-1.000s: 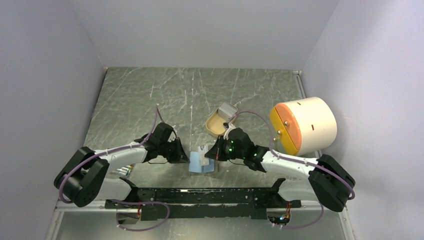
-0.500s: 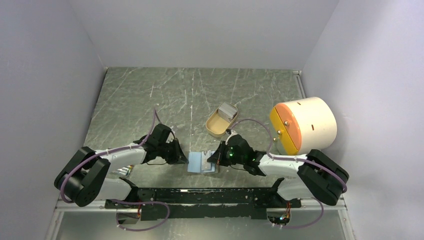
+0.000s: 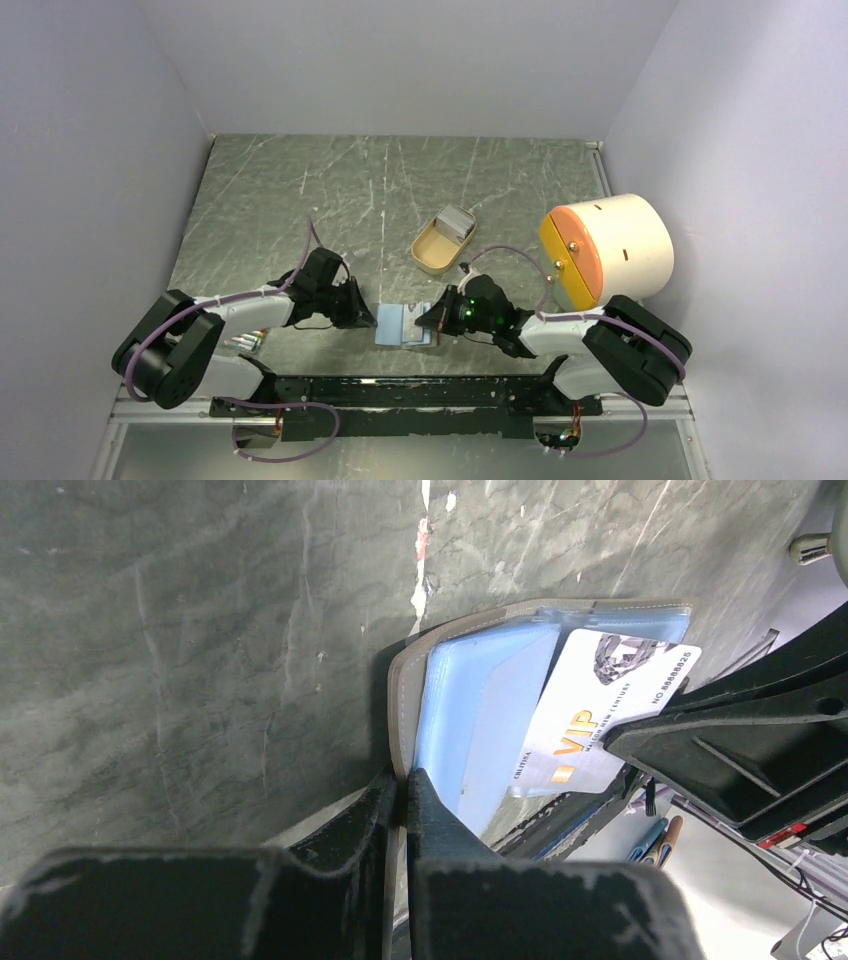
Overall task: Put the credit cards into the card holder
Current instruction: Insert the credit card into the card holder.
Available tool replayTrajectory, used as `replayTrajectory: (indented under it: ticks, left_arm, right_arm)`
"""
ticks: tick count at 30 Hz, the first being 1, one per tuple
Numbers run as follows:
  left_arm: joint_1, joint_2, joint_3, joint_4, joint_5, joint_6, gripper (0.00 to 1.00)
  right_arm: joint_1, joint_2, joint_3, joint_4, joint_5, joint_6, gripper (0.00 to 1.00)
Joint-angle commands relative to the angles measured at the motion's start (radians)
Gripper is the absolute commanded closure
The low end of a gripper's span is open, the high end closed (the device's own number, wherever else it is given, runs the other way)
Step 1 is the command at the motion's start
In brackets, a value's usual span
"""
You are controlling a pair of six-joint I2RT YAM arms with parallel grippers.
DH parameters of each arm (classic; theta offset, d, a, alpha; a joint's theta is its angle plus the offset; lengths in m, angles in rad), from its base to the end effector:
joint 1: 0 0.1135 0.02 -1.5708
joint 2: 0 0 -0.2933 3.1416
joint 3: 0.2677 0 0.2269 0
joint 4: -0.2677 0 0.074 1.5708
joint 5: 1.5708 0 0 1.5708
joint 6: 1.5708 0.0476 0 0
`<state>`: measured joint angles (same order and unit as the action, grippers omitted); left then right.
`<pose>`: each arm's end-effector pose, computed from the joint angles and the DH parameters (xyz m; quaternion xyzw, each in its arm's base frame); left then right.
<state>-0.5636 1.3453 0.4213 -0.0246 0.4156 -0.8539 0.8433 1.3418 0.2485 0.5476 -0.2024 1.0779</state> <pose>0.1611 -0.1245 0.1654 -0.0722 0.9309 -0.3441 0.0995 0.1328 0.1635 0.1698 0.0523 0.8669 0.4503 0.2074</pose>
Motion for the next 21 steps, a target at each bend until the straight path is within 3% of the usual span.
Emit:
replayTrajectory:
  ticks: [1,21]
  left_arm:
    - [0.007,0.015,-0.003,0.018,0.007,0.009,0.91]
    - [0.007,0.005,0.003,0.007,0.008,0.017,0.91]
  right_arm:
    - [-0.009,-0.010,-0.019,0.073,-0.011,0.035,1.00]
    - [-0.019,0.032,-0.048,0.137,0.031,0.086,1.00]
